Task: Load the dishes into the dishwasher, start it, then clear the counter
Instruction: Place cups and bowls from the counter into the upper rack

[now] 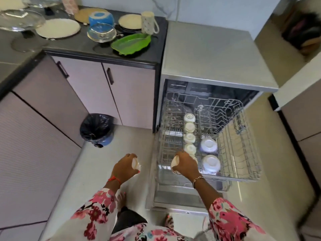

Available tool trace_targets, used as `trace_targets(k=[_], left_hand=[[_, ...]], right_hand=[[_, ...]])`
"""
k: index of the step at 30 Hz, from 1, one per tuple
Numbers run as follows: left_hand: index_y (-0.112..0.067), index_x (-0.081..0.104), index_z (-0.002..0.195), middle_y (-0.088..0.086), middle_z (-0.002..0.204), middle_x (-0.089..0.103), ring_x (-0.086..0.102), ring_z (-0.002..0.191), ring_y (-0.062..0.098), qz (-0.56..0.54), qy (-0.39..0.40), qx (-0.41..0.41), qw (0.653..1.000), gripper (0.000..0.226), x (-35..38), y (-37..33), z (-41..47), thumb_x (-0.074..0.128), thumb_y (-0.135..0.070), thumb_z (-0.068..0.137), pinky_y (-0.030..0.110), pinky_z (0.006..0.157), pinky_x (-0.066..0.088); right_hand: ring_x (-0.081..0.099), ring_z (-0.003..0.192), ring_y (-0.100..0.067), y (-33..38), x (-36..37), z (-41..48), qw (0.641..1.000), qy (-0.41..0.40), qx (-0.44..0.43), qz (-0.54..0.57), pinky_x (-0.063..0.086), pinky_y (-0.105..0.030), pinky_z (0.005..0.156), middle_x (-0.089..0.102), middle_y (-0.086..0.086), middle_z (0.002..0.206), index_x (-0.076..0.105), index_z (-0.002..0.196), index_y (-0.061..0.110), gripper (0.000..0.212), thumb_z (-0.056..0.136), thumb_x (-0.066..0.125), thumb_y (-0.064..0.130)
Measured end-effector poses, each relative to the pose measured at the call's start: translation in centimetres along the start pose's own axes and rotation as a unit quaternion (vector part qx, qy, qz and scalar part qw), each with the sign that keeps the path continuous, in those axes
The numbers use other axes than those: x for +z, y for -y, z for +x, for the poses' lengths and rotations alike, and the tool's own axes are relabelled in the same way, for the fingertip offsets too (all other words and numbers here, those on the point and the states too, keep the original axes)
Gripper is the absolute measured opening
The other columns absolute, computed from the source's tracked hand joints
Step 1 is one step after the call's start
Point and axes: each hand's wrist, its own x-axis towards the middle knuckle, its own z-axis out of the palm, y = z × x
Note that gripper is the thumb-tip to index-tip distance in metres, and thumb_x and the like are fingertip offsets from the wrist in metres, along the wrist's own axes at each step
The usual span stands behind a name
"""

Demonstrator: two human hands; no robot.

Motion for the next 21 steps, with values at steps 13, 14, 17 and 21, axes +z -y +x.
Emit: trace_targets(k=[13,14,17,21], left_hand=[[-0.014,0.051,0.119,0.007,0.116,0.056,0.057,0.099,0.028,0.019,0.038,0.065,0.997,0.055,4.4,-7.3,-1.6,0.075,-0.030,0.072,0.037,0.084,0.050],[-0.014,0.051,0.119,0.006,0.116,0.056,0.057,0.100,0.028,0.019,0.039,0.067,0.997,0.055,4.5,-7.6,-1.3,0.074,-0.030,0.072,0.037,0.084,0.050],[-0.013,0.052,0.117,0.005,0.114,0.057,0.058,0.098,0.027,0.008,0.034,0.070,0.997,0.053,4.5,-8.6,0.1,0.074,-0.030,0.072,0.037,0.083,0.050],[-0.013,0.053,0.116,0.005,0.113,0.058,0.058,0.097,0.026,-0.018,0.038,0.083,0.996,0.054,4.1,-10.4,3.6,0.075,-0.033,0.071,0.033,0.081,0.048]], right_hand=[[0.053,0.113,-0.028,-7.7,-0.8,-3.0,0.999,-0.032,0.010,0.032,0.045,-0.033,0.088,0.053,-0.010,0.125,0.051,0.124,0.010,0.053,0.074,0.070,0.016],[0.053,0.113,-0.028,-7.9,-0.8,-2.8,0.999,-0.030,0.010,0.032,0.044,-0.032,0.087,0.053,-0.010,0.125,0.051,0.124,0.010,0.054,0.074,0.071,0.017],[0.052,0.113,-0.025,-8.2,-0.9,-1.8,0.999,-0.020,0.011,0.034,0.043,-0.028,0.086,0.053,-0.009,0.124,0.050,0.125,0.012,0.053,0.076,0.069,0.018],[0.052,0.115,-0.025,-8.6,-1.8,0.7,0.999,-0.006,0.023,0.030,0.045,-0.032,0.089,0.052,-0.007,0.127,0.049,0.127,0.015,0.056,0.076,0.069,0.019]])
